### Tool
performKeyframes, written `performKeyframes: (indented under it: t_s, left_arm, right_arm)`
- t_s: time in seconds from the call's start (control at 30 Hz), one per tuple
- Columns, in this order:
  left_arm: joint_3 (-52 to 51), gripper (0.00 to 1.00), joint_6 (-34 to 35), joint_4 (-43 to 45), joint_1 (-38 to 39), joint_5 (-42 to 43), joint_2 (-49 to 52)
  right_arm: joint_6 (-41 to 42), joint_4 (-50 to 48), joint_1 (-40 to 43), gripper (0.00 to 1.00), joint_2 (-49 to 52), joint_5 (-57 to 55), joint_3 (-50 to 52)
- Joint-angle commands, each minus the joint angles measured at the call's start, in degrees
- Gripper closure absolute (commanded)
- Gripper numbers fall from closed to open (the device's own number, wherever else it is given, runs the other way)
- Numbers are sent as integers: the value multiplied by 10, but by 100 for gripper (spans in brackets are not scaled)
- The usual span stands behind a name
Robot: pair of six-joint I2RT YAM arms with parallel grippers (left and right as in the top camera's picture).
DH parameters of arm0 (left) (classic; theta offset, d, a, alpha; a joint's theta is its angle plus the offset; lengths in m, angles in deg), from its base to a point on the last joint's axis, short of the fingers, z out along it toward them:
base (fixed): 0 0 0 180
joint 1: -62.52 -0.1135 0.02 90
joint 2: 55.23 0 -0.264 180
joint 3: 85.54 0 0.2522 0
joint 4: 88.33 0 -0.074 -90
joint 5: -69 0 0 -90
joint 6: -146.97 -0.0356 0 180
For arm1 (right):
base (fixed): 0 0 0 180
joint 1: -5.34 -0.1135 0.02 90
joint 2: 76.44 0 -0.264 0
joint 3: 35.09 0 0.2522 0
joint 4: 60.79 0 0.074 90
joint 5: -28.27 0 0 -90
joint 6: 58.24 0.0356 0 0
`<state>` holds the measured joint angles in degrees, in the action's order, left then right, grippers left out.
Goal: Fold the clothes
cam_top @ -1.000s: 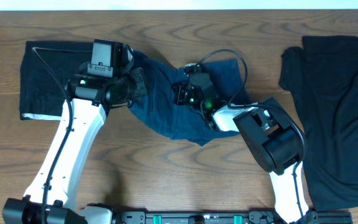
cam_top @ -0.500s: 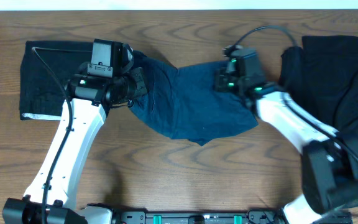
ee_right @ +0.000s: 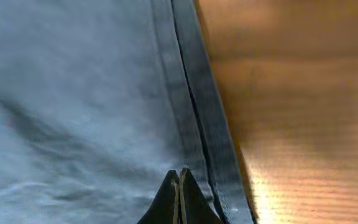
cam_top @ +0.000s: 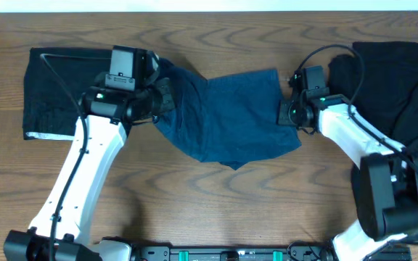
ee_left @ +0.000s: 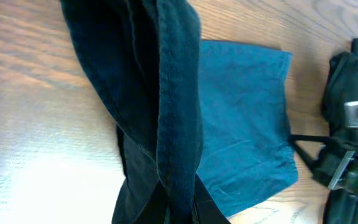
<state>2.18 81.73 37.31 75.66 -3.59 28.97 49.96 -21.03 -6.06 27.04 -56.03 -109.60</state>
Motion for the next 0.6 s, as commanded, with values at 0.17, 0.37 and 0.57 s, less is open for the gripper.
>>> performKeyframes:
  t_s: [0.17,0.37,0.57]
  left_arm:
    - [17,94,50,54,55,-22,0]
    - [17,94,62,98,83,-23,1]
    - [17,94,63,112,105,-23,25]
  right_arm:
    - [-4,48,-10,99,35,10,5]
    - [0,82,-26,99,35,14,5]
    - [2,88,-51,99,35,14,7]
